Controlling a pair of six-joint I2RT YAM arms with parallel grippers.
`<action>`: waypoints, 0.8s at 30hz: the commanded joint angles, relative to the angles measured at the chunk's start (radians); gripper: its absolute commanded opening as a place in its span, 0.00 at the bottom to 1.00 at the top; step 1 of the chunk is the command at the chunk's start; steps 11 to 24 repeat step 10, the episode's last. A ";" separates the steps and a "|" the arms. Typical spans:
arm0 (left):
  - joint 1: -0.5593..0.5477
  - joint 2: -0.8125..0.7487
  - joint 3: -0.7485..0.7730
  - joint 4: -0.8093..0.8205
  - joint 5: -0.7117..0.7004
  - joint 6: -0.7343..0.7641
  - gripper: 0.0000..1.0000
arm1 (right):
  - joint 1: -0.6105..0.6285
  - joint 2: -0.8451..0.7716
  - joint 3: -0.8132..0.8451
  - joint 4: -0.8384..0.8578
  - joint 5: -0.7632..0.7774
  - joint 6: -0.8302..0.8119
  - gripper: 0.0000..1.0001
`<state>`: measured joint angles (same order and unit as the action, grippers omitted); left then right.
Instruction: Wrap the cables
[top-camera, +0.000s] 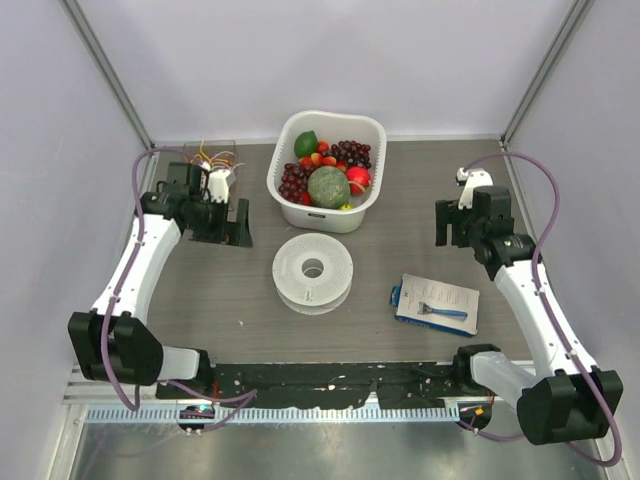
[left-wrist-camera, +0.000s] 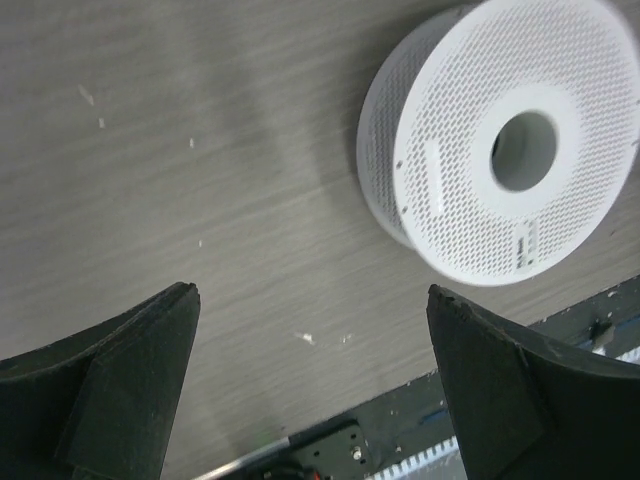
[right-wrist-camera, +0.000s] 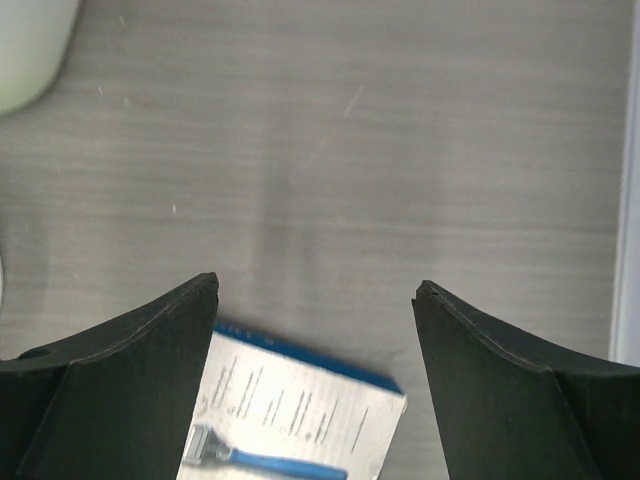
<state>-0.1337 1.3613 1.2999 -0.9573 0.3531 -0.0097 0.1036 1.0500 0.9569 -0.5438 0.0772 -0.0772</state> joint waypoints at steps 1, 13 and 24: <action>0.019 -0.096 -0.108 0.009 -0.064 -0.006 1.00 | -0.039 -0.099 -0.092 -0.016 -0.062 0.076 0.84; -0.043 -0.159 -0.191 0.068 -0.184 0.007 1.00 | -0.042 -0.125 -0.113 -0.004 -0.093 0.073 0.84; -0.043 -0.159 -0.191 0.068 -0.184 0.007 1.00 | -0.042 -0.125 -0.113 -0.004 -0.093 0.073 0.84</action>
